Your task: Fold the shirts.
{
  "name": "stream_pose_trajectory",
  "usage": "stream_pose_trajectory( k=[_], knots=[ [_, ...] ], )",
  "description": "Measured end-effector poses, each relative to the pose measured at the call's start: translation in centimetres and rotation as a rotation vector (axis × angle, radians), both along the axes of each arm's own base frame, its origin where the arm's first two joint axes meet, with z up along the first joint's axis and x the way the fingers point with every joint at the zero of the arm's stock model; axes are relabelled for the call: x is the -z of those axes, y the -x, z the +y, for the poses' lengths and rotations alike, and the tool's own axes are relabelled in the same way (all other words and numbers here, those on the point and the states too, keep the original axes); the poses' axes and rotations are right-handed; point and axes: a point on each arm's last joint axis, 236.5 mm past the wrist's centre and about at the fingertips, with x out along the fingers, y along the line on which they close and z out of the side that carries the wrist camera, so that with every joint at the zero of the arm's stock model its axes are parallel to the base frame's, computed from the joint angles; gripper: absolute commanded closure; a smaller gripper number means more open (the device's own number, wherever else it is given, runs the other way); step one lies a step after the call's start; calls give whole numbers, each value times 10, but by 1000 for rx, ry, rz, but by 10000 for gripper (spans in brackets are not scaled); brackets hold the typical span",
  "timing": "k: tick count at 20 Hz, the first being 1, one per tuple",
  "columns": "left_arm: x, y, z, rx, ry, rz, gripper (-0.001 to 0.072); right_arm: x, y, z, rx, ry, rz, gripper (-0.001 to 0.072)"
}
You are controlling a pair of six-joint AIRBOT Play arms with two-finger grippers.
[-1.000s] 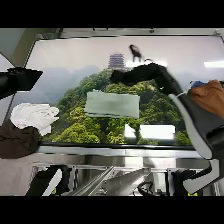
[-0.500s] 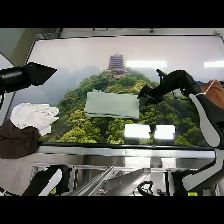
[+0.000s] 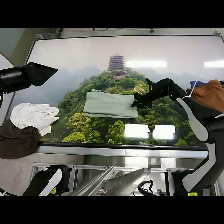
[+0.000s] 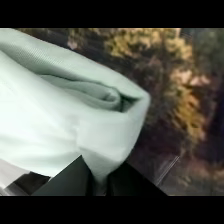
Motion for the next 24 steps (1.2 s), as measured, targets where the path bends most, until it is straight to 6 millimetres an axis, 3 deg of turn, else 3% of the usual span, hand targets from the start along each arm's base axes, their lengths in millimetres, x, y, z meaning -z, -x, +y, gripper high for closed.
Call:
stream_pose_trajectory(
  k=[4, 6, 7, 9, 11, 14, 16, 19, 21, 24],
  knots=[
    [0, 1, 0, 2, 2, 0, 692, -18, -9, 2, 22, -28, -40, 687],
    [0, 1, -1, 4, 1, 3, 691, -50, -25, -12, 58, -49, -104, 687],
    [1, 2, -1, 7, 0, 6, 692, -74, -38, -29, 93, -55, -157, 687],
    [1, 3, -1, 9, -1, 8, 692, -125, -64, -78, 194, -60, -274, 687],
    [2, 3, -2, 12, -2, 11, 692, -175, -82, -142, 318, -46, -383, 687],
    [2, 4, -2, 13, -2, 12, 692, -226, -85, -245, 509, -2, -490, 687],
    [2, 4, -2, 13, -3, 12, 691, -245, -74, -313, 636, 36, -526, 687],
    [2, 4, -2, 13, -3, 12, 692, -255, -47, -391, 788, 80, -530, 687],
    [2, 4, -2, 13, -3, 12, 692, -258, -25, -428, 864, 97, -517, 687],
    [2, 4, -2, 13, -3, 12, 692, -263, 0, -459, 944, 104, -494, 688]
  ],
)
